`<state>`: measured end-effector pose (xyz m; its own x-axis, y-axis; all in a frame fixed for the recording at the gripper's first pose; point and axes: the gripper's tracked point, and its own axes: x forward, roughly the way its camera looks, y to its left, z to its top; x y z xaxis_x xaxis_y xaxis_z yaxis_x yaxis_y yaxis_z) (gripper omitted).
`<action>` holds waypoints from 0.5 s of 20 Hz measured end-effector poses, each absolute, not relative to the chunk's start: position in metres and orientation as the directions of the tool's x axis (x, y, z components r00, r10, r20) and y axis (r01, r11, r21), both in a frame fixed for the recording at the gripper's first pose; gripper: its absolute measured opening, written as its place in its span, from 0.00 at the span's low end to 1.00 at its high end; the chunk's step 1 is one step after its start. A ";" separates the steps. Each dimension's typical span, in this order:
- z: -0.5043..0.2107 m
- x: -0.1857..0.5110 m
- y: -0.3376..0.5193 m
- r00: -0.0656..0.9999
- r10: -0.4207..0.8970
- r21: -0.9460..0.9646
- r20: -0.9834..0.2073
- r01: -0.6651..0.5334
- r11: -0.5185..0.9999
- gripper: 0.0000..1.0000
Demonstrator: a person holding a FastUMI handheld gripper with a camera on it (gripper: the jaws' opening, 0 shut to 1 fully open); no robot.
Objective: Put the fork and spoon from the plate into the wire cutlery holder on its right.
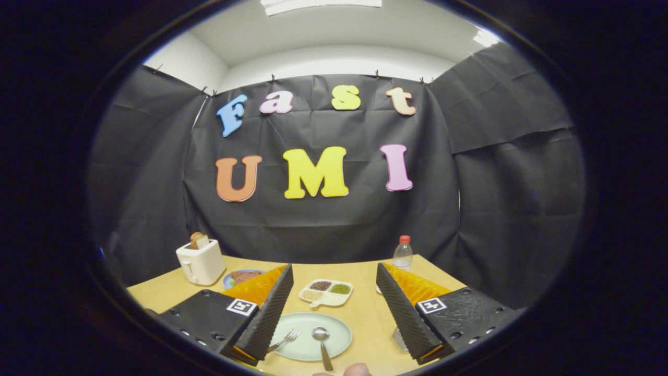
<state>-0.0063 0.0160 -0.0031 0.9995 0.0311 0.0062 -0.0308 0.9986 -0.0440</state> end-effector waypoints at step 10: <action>-0.022 -0.006 0.017 0.997 0.063 -0.080 -0.054 -0.067 0.995 0.96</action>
